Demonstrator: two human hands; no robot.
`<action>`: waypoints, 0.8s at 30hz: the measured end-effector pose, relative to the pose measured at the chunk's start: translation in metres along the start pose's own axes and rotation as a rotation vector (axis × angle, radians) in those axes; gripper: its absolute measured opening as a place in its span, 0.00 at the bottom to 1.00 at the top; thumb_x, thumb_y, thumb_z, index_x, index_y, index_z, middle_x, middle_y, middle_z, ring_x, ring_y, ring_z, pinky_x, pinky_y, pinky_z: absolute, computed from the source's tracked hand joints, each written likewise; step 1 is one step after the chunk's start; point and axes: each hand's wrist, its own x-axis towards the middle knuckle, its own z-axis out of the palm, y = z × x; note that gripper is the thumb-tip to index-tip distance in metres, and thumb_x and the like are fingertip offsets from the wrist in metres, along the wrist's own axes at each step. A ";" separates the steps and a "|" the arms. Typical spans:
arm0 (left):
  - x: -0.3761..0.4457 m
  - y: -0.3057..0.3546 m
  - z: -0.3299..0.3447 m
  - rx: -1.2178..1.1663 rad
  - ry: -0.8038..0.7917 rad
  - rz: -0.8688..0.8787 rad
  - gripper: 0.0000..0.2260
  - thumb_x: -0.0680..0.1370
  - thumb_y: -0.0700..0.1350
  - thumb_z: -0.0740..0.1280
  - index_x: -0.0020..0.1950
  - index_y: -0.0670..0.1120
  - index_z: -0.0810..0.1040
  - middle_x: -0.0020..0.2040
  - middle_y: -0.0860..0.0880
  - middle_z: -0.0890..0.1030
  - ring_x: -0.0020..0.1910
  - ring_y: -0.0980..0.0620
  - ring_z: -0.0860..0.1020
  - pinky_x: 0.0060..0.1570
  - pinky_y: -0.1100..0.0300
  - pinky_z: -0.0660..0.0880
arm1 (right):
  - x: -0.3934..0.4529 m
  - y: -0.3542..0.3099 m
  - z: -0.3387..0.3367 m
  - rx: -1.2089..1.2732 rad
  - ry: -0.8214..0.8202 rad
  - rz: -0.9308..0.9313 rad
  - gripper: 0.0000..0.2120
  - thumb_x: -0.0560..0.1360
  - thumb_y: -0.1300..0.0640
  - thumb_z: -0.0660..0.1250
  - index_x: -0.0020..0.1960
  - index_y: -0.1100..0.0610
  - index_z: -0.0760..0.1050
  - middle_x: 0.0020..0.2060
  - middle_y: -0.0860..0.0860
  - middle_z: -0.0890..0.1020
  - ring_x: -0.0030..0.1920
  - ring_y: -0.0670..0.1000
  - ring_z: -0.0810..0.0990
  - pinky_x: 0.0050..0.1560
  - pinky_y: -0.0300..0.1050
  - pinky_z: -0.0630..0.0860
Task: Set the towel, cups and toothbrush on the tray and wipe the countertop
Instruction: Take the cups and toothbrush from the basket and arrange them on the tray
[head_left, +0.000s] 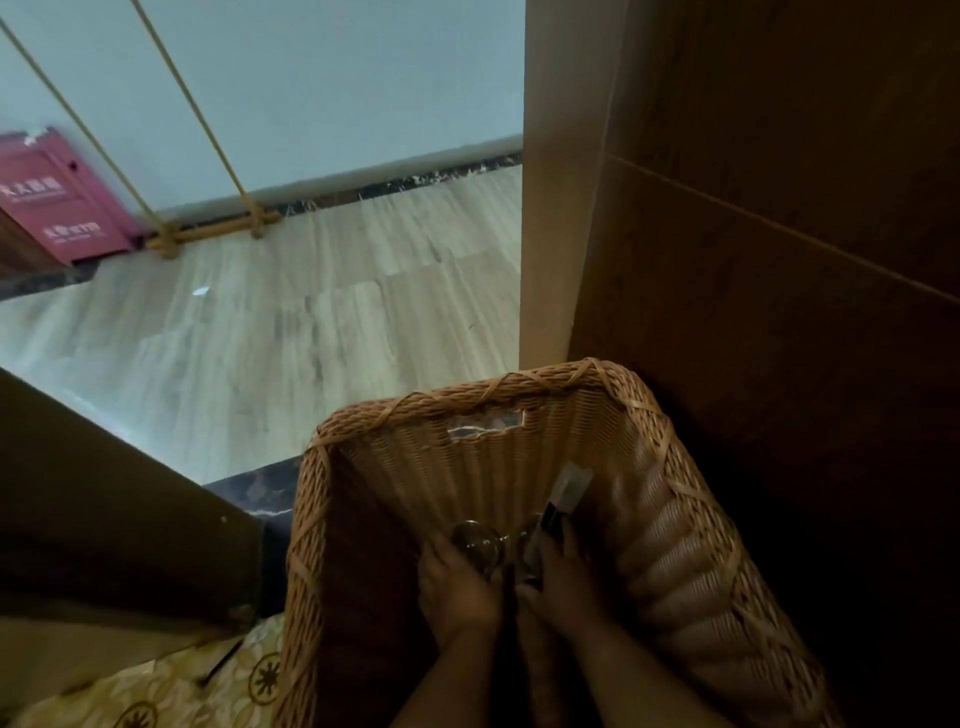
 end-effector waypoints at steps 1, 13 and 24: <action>0.002 -0.001 0.003 -0.022 -0.001 0.006 0.46 0.73 0.58 0.72 0.79 0.42 0.50 0.79 0.41 0.57 0.76 0.43 0.59 0.72 0.50 0.62 | 0.002 -0.001 0.002 0.001 -0.007 0.005 0.40 0.74 0.44 0.67 0.78 0.45 0.48 0.78 0.55 0.40 0.76 0.62 0.54 0.74 0.54 0.58; 0.026 -0.024 0.028 -0.122 0.005 0.128 0.46 0.72 0.58 0.72 0.80 0.42 0.50 0.78 0.42 0.58 0.75 0.44 0.61 0.72 0.51 0.61 | 0.027 0.002 0.026 0.158 0.115 0.013 0.24 0.76 0.48 0.66 0.70 0.55 0.69 0.73 0.60 0.60 0.67 0.60 0.67 0.67 0.53 0.68; -0.003 0.000 -0.019 -0.201 -0.009 0.144 0.47 0.71 0.55 0.75 0.80 0.48 0.50 0.78 0.44 0.54 0.71 0.43 0.66 0.68 0.47 0.70 | 0.001 -0.028 -0.024 0.059 0.142 0.019 0.27 0.69 0.44 0.72 0.66 0.48 0.70 0.74 0.56 0.57 0.67 0.59 0.68 0.63 0.55 0.73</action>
